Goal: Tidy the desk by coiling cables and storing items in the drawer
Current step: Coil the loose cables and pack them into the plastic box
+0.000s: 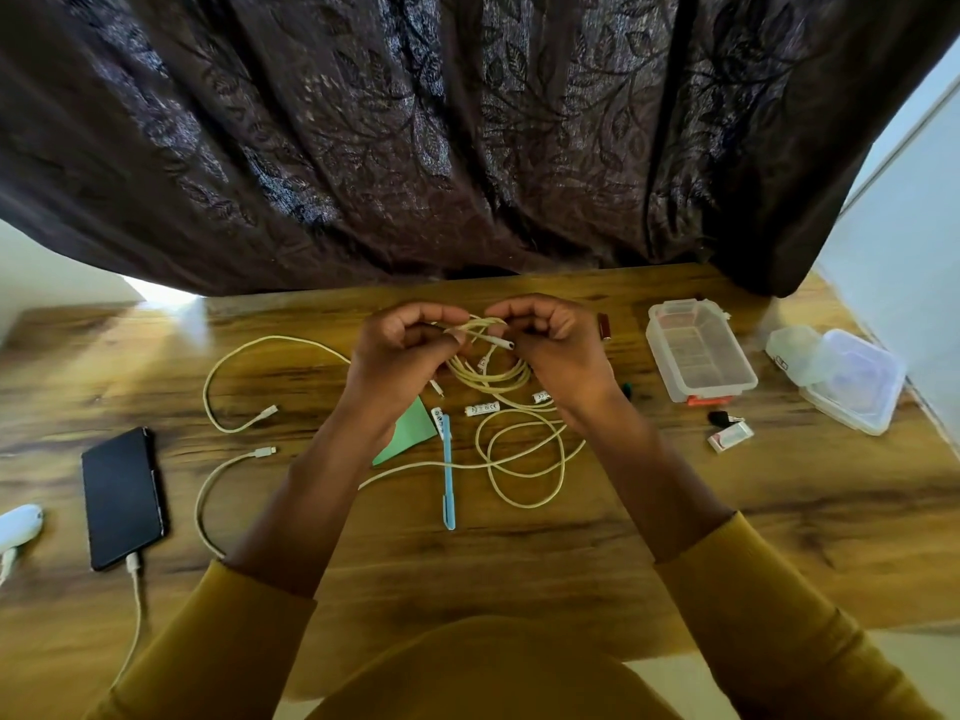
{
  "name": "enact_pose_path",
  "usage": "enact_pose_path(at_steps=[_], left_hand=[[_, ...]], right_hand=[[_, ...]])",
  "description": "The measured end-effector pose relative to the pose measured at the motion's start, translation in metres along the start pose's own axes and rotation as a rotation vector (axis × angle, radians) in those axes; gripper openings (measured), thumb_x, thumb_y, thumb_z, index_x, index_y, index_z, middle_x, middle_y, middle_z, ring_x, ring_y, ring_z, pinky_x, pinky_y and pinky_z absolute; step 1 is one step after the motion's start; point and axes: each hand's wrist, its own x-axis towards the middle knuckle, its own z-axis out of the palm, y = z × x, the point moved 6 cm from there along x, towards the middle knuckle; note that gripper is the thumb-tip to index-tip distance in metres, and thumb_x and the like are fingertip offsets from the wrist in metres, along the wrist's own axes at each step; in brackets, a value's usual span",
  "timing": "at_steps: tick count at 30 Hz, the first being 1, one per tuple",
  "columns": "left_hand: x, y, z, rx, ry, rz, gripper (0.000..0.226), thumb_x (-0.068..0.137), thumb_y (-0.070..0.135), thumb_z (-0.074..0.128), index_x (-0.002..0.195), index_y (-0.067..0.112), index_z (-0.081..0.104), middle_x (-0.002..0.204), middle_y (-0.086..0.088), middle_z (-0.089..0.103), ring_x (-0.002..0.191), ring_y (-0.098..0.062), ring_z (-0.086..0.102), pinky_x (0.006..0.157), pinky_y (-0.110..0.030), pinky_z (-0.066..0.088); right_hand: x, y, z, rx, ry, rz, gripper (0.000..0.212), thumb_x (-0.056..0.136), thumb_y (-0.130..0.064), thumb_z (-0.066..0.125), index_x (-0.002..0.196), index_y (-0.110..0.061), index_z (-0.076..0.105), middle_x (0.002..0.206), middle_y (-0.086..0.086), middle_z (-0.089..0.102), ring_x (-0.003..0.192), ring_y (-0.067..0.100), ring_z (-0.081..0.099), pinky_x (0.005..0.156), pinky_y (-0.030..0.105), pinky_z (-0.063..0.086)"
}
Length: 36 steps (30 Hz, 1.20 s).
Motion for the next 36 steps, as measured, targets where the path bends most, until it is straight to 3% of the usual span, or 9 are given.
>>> enact_pose_path(at_steps=[4,8,13,15,20,25,29,33,36], left_hand=[[0.0,0.0,0.001,0.145,0.011,0.01,0.028,0.091,0.011,0.077,0.108,0.033,0.075,0.09,0.006,0.08,0.088,-0.016,0.078,0.087,-0.046,0.064],[-0.007,0.014,0.003,0.429,0.05,0.175,0.03,0.083,0.027,0.084,0.109,0.034,0.069,0.078,0.01,0.075,0.065,-0.001,0.068,0.048,-0.015,0.046],[-0.011,0.029,0.006,0.684,0.169,0.443,0.034,0.085,0.049,0.082,0.106,0.026,0.068,0.071,0.01,0.069,0.058,-0.004,0.063,0.055,-0.032,0.054],[-0.009,0.03,0.006,0.634,0.161,0.476,0.032,0.088,0.05,0.079,0.104,0.024,0.07,0.077,0.011,0.071,0.062,-0.003,0.066,0.056,-0.035,0.057],[-0.002,0.02,0.003,0.476,0.134,0.4,0.019,0.09,0.038,0.081,0.096,0.021,0.076,0.081,0.014,0.072,0.073,0.0,0.068,0.056,-0.015,0.052],[0.009,-0.008,0.002,0.036,0.078,-0.005,0.014,0.089,0.028,0.082,0.094,0.016,0.078,0.084,-0.006,0.078,0.073,-0.02,0.073,0.073,-0.051,0.064],[0.01,-0.017,0.004,-0.198,0.043,-0.2,0.026,0.087,0.022,0.083,0.105,0.004,0.074,0.083,-0.008,0.074,0.071,-0.019,0.071,0.079,-0.045,0.058],[0.008,-0.014,0.006,-0.262,0.066,-0.155,0.04,0.088,0.022,0.082,0.121,0.011,0.064,0.086,-0.001,0.075,0.066,-0.013,0.07,0.068,-0.036,0.056],[0.006,-0.006,0.008,-0.203,0.076,-0.043,0.034,0.091,0.023,0.079,0.122,0.019,0.066,0.082,0.002,0.076,0.066,-0.013,0.07,0.064,-0.035,0.057]], right_hand=[[-0.001,-0.001,0.001,-0.039,0.004,-0.009,0.018,0.092,0.004,0.072,0.109,-0.003,0.075,0.095,0.013,0.078,0.08,0.039,0.073,0.064,0.032,0.06],[-0.001,-0.002,0.002,-0.07,0.007,-0.01,0.017,0.092,0.003,0.073,0.108,-0.004,0.076,0.092,0.011,0.078,0.073,0.024,0.072,0.059,0.025,0.056],[0.0,-0.01,0.005,-0.071,0.0,-0.039,0.016,0.091,0.005,0.072,0.107,0.003,0.075,0.09,0.02,0.077,0.064,0.015,0.069,0.057,0.022,0.055],[0.0,-0.013,0.003,-0.059,-0.005,-0.044,0.018,0.091,0.009,0.07,0.108,0.005,0.074,0.091,0.021,0.076,0.064,0.019,0.068,0.057,0.024,0.056],[-0.003,-0.012,0.003,-0.049,-0.033,-0.039,0.023,0.089,0.001,0.077,0.111,0.005,0.073,0.094,0.022,0.076,0.062,0.016,0.066,0.058,0.023,0.055],[-0.005,-0.013,0.004,-0.063,-0.087,-0.084,0.022,0.09,0.004,0.074,0.112,-0.002,0.075,0.103,0.011,0.078,0.081,0.015,0.071,0.07,0.027,0.058],[-0.008,-0.014,0.007,-0.076,-0.142,-0.082,0.025,0.091,0.008,0.071,0.113,-0.004,0.074,0.103,0.006,0.077,0.083,0.01,0.07,0.071,0.022,0.056],[-0.006,-0.017,0.006,-0.044,-0.151,-0.087,0.025,0.093,0.006,0.07,0.117,-0.002,0.072,0.108,0.014,0.076,0.086,0.016,0.071,0.073,0.025,0.057],[-0.005,-0.019,0.005,0.015,-0.135,-0.081,0.028,0.097,0.002,0.067,0.124,0.0,0.067,0.112,0.022,0.074,0.099,0.037,0.072,0.082,0.036,0.061]])
